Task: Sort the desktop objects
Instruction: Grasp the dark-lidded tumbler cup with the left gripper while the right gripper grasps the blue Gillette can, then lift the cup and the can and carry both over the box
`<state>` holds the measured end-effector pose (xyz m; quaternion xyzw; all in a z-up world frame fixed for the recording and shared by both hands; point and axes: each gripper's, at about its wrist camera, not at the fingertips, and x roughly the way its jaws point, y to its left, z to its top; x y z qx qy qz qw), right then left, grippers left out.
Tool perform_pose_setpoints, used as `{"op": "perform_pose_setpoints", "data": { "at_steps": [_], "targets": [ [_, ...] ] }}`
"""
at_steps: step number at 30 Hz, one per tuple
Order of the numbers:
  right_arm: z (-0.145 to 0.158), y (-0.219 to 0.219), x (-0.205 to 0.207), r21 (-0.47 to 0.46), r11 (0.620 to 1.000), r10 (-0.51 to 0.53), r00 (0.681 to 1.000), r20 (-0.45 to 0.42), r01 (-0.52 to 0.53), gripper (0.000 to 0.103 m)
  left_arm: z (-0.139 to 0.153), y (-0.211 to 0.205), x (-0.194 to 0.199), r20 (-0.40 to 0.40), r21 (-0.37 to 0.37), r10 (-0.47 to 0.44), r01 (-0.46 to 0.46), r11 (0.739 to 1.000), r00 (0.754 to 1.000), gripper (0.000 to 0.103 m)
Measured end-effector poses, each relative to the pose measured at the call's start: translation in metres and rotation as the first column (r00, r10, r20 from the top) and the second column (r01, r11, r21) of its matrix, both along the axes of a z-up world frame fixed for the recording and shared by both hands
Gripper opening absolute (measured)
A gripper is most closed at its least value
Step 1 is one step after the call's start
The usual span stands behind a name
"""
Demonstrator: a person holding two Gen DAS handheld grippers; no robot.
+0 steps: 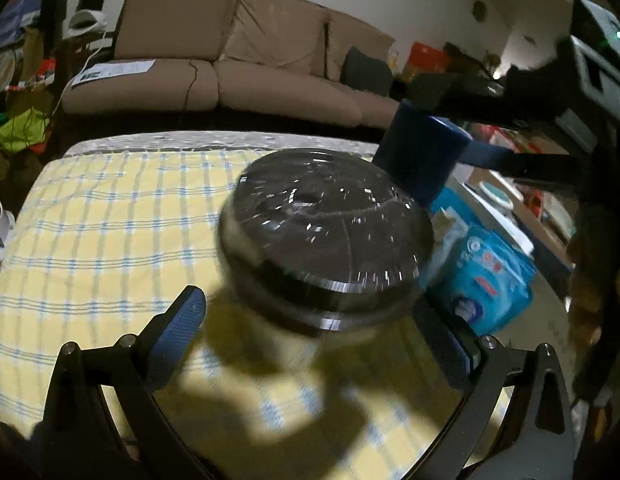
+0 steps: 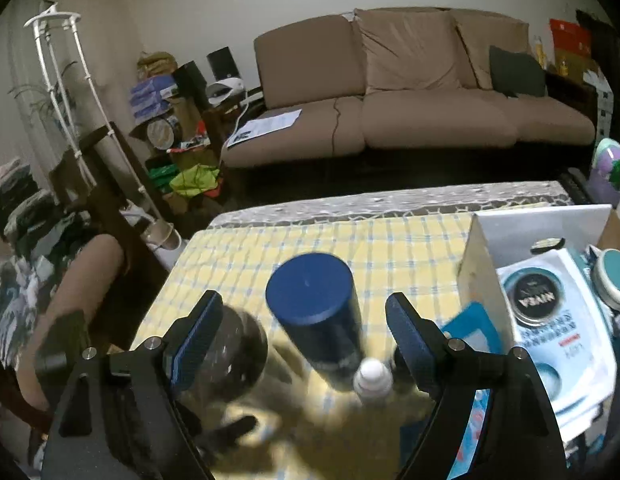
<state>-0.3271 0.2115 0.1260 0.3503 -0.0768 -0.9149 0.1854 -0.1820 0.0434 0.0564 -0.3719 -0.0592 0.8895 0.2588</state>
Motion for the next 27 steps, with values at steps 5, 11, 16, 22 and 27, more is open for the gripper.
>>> {"op": "perform_pose_setpoints", "data": {
  "at_steps": [5, 11, 16, 22, 27],
  "targets": [
    [-0.010, -0.001, -0.017, -0.040, 0.999, -0.023, 0.999, 0.027, 0.024, 0.083, -0.008, 0.015, -0.019, 0.012, 0.028, 0.037, -0.037, 0.999, 0.999, 0.103],
    [-0.006, 0.002, -0.024, -0.033, 0.998, -0.046, 0.998, 0.035, 0.047, 0.054, -0.007, 0.000, -0.034, 0.079, 0.147, 0.047, -0.059, 0.987, 0.996, 0.077],
    [0.013, 0.000, -0.017, -0.023, 0.999, -0.031, 0.999, -0.008, 0.031, 0.051, 0.012, -0.019, -0.029, 0.069, 0.138, 0.044, -0.053, 0.989, 0.997, 0.071],
    [0.056, 0.009, 0.013, -0.040, 0.999, -0.020, 0.998, -0.065, 0.017, 0.051, 0.063, -0.022, -0.001, 0.013, 0.145, 0.010, -0.011, 0.989, 1.000, 0.071],
    [0.109, 0.055, 0.057, -0.025, 0.999, -0.028, 0.994, -0.109, 0.025, 0.050, 0.120, 0.008, 0.035, -0.038, 0.163, -0.067, 0.073, 0.984, 0.997, 0.071]
  ]
}}
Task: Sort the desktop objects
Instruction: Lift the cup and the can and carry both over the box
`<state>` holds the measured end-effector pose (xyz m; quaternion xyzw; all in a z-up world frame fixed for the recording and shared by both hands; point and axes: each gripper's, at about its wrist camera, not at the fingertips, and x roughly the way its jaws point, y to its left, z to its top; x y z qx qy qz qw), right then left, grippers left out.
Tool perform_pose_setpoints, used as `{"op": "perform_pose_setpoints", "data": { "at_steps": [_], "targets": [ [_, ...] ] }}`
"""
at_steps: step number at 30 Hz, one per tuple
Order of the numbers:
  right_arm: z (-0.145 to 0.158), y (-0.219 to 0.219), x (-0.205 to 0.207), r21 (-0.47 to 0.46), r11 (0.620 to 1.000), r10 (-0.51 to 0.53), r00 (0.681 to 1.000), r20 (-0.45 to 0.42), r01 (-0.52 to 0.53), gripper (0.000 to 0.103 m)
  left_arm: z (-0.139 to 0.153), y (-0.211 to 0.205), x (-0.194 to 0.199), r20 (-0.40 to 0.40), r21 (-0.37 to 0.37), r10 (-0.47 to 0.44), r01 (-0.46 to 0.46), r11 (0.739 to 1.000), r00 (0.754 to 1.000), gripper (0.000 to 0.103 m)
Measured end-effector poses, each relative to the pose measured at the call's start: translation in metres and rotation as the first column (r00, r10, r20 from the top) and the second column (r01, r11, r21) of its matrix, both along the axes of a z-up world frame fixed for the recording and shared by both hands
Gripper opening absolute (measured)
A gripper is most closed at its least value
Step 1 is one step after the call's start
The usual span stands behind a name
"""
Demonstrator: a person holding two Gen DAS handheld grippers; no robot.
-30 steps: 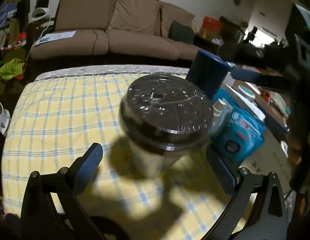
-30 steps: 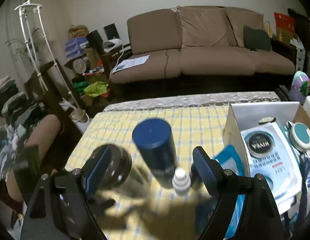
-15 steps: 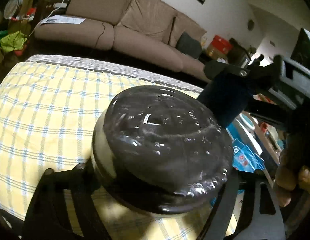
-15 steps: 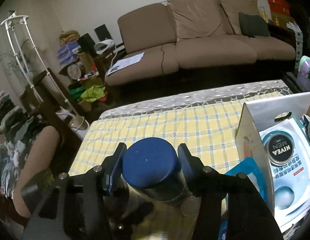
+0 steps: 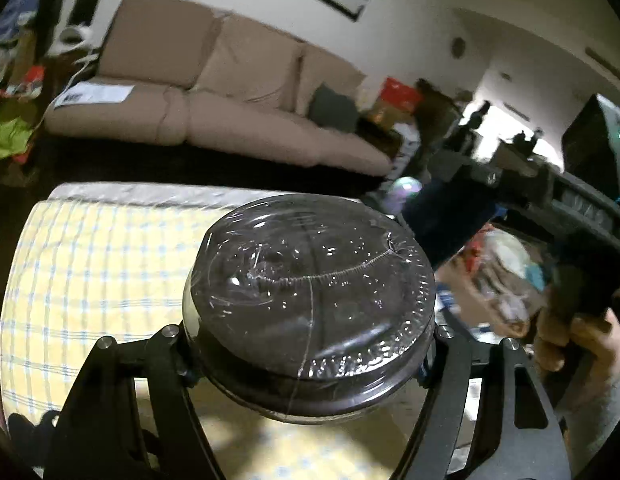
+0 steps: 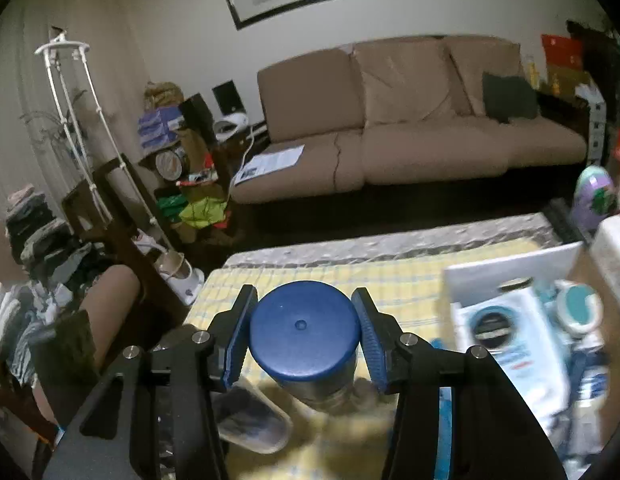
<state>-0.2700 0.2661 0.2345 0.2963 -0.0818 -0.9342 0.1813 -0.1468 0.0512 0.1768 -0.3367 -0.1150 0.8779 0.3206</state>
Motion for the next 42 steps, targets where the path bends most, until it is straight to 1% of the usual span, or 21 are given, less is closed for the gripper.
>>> {"op": "perform_pose_setpoints", "data": {
  "at_steps": [1, 4, 7, 10, 14, 18, 21, 24, 26, 29, 32, 35, 37, 39, 41, 42],
  "targets": [
    [0.009, 0.013, 0.009, 0.010, 1.000, -0.006, 1.000, -0.005, 0.006, 0.050, 0.010, 0.011, 0.008, -0.005, 0.013, -0.022, 0.022, 1.000, 1.000, 0.071],
    [0.026, 0.051, 0.033, 0.051, 0.998, -0.036, 0.999, -0.005, 0.037, 0.050, 0.029, 0.040, 0.023, -0.009, 0.039, -0.071, 0.072, 0.997, 0.997, 0.071],
    [0.036, 0.099, 0.057, 0.098, 0.991, -0.095, 0.995, 0.006, 0.094, 0.050, 0.042, 0.075, 0.035, -0.002, 0.059, -0.125, 0.125, 0.990, 0.992, 0.071],
    [0.043, 0.144, 0.080, 0.143, 0.978, -0.153, 0.988, 0.014, 0.149, 0.050, 0.049, 0.116, 0.044, 0.012, 0.061, -0.176, 0.175, 0.983, 0.984, 0.071],
    [0.037, 0.195, 0.102, 0.221, 0.954, -0.215, 0.976, 0.033, 0.203, 0.050, 0.044, 0.157, 0.048, 0.046, 0.075, -0.219, 0.216, 0.974, 0.975, 0.071],
    [0.025, 0.237, 0.119, 0.253, 0.938, -0.256, 0.965, 0.052, 0.235, 0.050, 0.030, 0.192, 0.054, 0.085, 0.075, -0.258, 0.252, 0.965, 0.963, 0.071],
    [0.017, 0.255, 0.125, 0.263, 0.936, -0.259, 0.964, 0.063, 0.234, 0.049, 0.022, 0.212, 0.058, 0.107, 0.067, -0.275, 0.269, 0.961, 0.956, 0.071],
    [0.011, 0.263, 0.126, 0.311, 0.922, -0.262, 0.963, 0.066, 0.230, 0.049, 0.013, 0.225, 0.059, 0.128, 0.062, -0.282, 0.276, 0.959, 0.951, 0.071],
    [0.005, 0.264, 0.121, 0.321, 0.923, -0.247, 0.966, 0.071, 0.212, 0.049, 0.005, 0.231, 0.059, 0.149, 0.060, -0.277, 0.271, 0.961, 0.949, 0.071],
    [0.004, 0.258, 0.107, 0.330, 0.924, -0.225, 0.972, 0.064, 0.193, 0.050, -0.004, 0.235, 0.053, 0.176, 0.067, -0.265, 0.257, 0.964, 0.948, 0.071],
    [-0.003, 0.241, 0.076, 0.365, 0.916, -0.208, 0.974, 0.086, 0.163, 0.050, -0.012, 0.233, 0.043, 0.196, 0.067, -0.246, 0.237, 0.969, 0.949, 0.071],
    [-0.017, 0.218, 0.040, 0.433, 0.894, -0.190, 0.973, 0.128, 0.118, 0.050, -0.018, 0.232, 0.030, 0.214, 0.060, -0.226, 0.218, 0.974, 0.950, 0.071],
    [-0.032, 0.207, 0.015, 0.466, 0.879, -0.196, 0.965, 0.172, 0.095, 0.050, -0.023, 0.229, 0.021, 0.225, 0.055, -0.211, 0.204, 0.977, 0.951, 0.071],
    [-0.048, 0.203, -0.008, 0.458, 0.885, -0.206, 0.952, 0.225, 0.083, 0.050, -0.028, 0.225, 0.012, 0.237, 0.060, -0.196, 0.188, 0.980, 0.951, 0.071],
    [-0.068, 0.200, -0.034, 0.488, 0.869, -0.235, 0.938, 0.257, 0.084, 0.050, -0.035, 0.224, 0.003, 0.255, 0.062, -0.183, 0.173, 0.983, 0.950, 0.071],
    [-0.074, 0.199, -0.040, 0.498, 0.864, -0.242, 0.933, 0.266, 0.082, 0.050, -0.038, 0.224, -0.001, 0.260, 0.057, -0.178, 0.169, 0.984, 0.949, 0.071]
  ]
}}
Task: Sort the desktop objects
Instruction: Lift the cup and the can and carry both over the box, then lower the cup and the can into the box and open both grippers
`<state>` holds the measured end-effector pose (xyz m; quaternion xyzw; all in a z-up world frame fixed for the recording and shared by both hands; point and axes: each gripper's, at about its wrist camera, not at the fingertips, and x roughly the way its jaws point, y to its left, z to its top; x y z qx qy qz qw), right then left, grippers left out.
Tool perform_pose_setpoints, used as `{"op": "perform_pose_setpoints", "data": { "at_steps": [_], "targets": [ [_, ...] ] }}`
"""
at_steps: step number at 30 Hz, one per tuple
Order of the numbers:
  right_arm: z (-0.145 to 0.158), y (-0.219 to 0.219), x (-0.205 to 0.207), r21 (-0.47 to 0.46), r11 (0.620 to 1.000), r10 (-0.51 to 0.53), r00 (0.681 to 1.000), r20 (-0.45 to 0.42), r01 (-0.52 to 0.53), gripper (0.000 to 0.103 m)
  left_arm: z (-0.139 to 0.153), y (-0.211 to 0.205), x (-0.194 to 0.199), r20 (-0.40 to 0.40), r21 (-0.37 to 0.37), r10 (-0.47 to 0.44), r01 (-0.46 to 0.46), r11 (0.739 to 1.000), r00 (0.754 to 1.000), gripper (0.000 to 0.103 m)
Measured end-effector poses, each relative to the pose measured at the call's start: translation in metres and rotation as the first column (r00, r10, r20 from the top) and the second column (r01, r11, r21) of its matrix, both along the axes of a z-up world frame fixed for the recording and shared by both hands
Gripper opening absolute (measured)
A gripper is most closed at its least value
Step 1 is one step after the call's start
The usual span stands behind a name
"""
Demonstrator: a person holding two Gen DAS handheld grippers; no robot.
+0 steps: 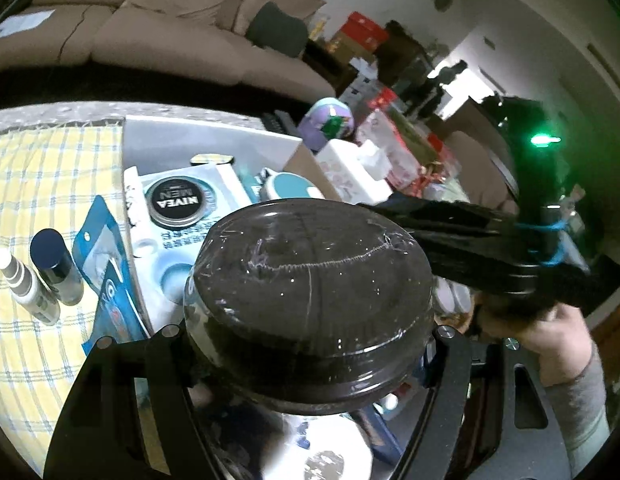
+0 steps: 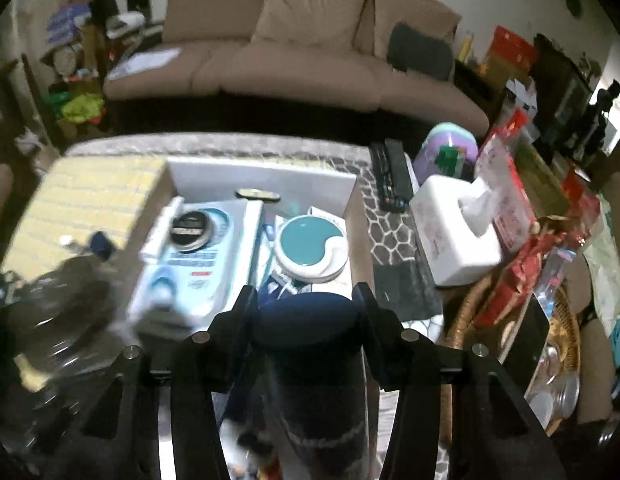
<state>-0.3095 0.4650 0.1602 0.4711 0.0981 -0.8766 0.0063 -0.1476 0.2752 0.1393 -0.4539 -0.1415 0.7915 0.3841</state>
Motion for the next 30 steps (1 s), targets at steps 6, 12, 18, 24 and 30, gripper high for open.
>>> {"op": "perform_pose_setpoints", "data": {
  "at_steps": [6, 12, 18, 24, 30],
  "targets": [
    [-0.049, 0.010, -0.033, 0.032, 0.998, -0.058, 0.995, 0.079, 0.055, 0.051, -0.022, 0.006, -0.023, 0.031, -0.066, 0.013, -0.011, 0.998, 0.999, 0.082],
    [-0.040, 0.027, -0.028, -0.052, 0.994, -0.093, 0.995, 0.030, 0.095, 0.061, -0.018, -0.003, -0.024, 0.028, -0.039, 0.013, -0.012, 0.999, 1.000, 0.091],
    [-0.013, 0.037, 0.000, -0.121, 0.989, -0.092, 0.996, -0.017, 0.089, 0.063, -0.004, -0.020, -0.014, 0.026, -0.007, 0.021, -0.020, 1.000, 0.999, 0.092],
    [-0.044, 0.037, 0.025, -0.105, 0.989, -0.094, 0.994, 0.054, 0.099, 0.039, 0.007, -0.024, -0.002, 0.010, -0.039, 0.011, -0.011, 0.999, 1.000, 0.094],
    [-0.044, 0.026, 0.037, -0.071, 0.995, -0.067, 0.996, 0.065, 0.072, 0.039, -0.002, -0.009, 0.021, 0.054, -0.176, -0.116, 0.124, 0.977, 0.992, 0.093]
  ]
}}
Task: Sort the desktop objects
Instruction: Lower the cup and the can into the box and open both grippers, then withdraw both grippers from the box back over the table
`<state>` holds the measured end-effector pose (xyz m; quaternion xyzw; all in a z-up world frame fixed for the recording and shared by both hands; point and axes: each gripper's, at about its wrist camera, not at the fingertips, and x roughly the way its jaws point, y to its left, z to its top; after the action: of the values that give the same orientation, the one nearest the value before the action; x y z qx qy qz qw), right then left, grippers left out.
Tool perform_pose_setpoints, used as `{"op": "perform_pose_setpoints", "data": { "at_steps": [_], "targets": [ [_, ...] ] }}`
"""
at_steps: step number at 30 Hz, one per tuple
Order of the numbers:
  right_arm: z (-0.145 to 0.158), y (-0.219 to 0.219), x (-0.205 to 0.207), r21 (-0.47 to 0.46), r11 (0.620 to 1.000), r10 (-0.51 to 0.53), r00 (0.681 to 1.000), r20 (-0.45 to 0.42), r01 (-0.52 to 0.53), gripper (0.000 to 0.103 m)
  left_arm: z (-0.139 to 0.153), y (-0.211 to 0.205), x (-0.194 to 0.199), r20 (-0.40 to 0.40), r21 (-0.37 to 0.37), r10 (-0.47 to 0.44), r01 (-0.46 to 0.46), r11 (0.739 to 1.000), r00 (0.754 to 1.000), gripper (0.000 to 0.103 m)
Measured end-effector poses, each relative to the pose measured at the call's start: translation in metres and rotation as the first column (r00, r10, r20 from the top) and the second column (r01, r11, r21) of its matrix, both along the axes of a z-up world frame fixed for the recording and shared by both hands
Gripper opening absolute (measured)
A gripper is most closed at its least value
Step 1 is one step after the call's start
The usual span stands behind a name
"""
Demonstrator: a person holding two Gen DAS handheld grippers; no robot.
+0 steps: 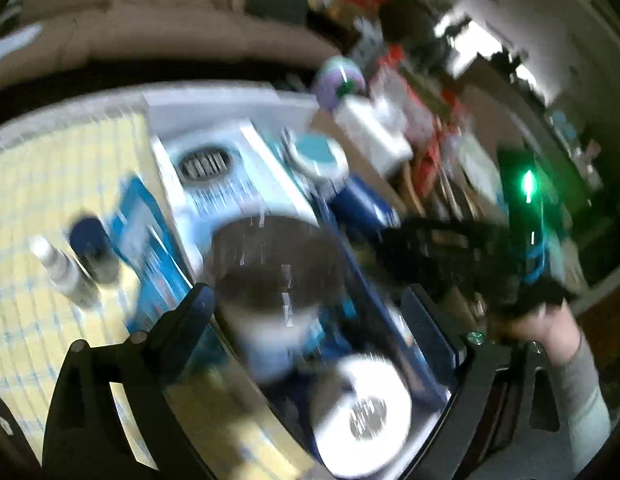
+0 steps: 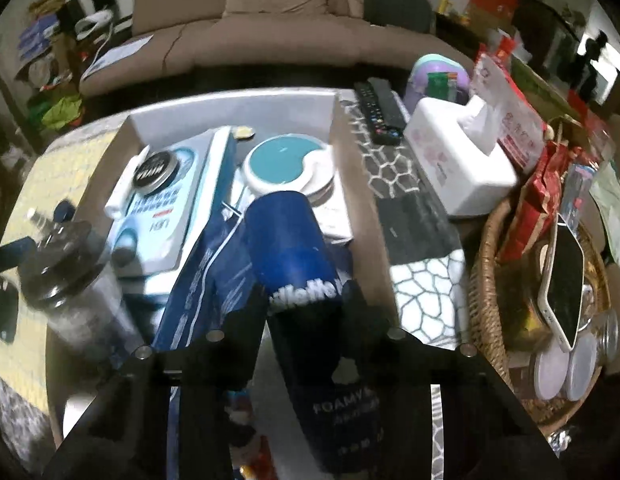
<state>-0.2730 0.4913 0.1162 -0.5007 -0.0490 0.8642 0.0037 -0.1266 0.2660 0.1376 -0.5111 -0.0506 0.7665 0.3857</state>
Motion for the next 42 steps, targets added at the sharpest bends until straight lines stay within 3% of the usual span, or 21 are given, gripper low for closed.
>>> {"op": "perform_pose_setpoints", "data": {
  "at_steps": [2, 5, 9, 14, 17, 19, 21, 31, 37, 42],
  "targets": [
    [0.003, 0.000, 0.003, -0.003, 1.000, 0.005, 1.000, 0.000, -0.005, 0.038, -0.004, 0.002, 0.009, 0.001, -0.041, -0.012, 0.012, 0.999, 1.000, 0.093],
    [0.017, 0.012, 0.014, -0.087, 0.995, -0.058, 0.998, -0.038, 0.055, 0.040, 0.010, -0.015, 0.021, -0.026, 0.032, 0.026, -0.026, 0.999, 0.999, 0.094],
    [0.037, 0.018, 0.033, -0.153, 0.985, -0.092, 0.992, -0.084, 0.079, 0.050, 0.027, -0.040, 0.031, -0.042, 0.075, 0.059, -0.056, 0.996, 0.997, 0.101],
    [0.056, 0.004, 0.064, -0.178, 0.983, -0.064, 0.991, -0.115, 0.042, 0.058, 0.048, -0.081, 0.048, -0.101, 0.082, 0.102, -0.094, 0.992, 0.990, 0.103],
    [0.066, -0.011, 0.079, -0.213, 0.977, -0.045, 0.989, -0.144, 0.013, 0.069, 0.050, -0.115, 0.057, -0.107, 0.082, 0.137, -0.128, 0.988, 0.985, 0.103],
    [0.072, -0.028, 0.089, -0.230, 0.973, -0.020, 0.987, -0.162, -0.018, 0.079, 0.048, -0.140, 0.063, -0.105, 0.075, 0.159, -0.152, 0.986, 0.982, 0.103],
    [0.077, -0.045, 0.096, -0.236, 0.971, 0.003, 0.985, -0.172, -0.044, 0.082, 0.045, -0.164, 0.068, -0.101, 0.065, 0.185, -0.179, 0.982, 0.977, 0.103],
    [0.081, -0.156, 0.123, -0.307, 0.933, 0.127, 0.971, -0.202, -0.186, 0.083, 0.025, -0.298, 0.090, -0.093, 0.027, 0.335, -0.334, 0.942, 0.938, 0.103],
    [0.061, -0.226, 0.123, -0.310, 0.915, 0.211, 0.961, -0.180, -0.258, 0.083, 0.001, -0.365, 0.095, -0.108, -0.033, 0.428, -0.434, 0.900, 0.897, 0.103],
    [0.037, -0.278, 0.119, -0.288, 0.908, 0.274, 0.951, -0.144, -0.306, 0.083, -0.021, -0.394, 0.099, -0.146, -0.108, 0.467, -0.483, 0.869, 0.872, 0.103]
  ]
}}
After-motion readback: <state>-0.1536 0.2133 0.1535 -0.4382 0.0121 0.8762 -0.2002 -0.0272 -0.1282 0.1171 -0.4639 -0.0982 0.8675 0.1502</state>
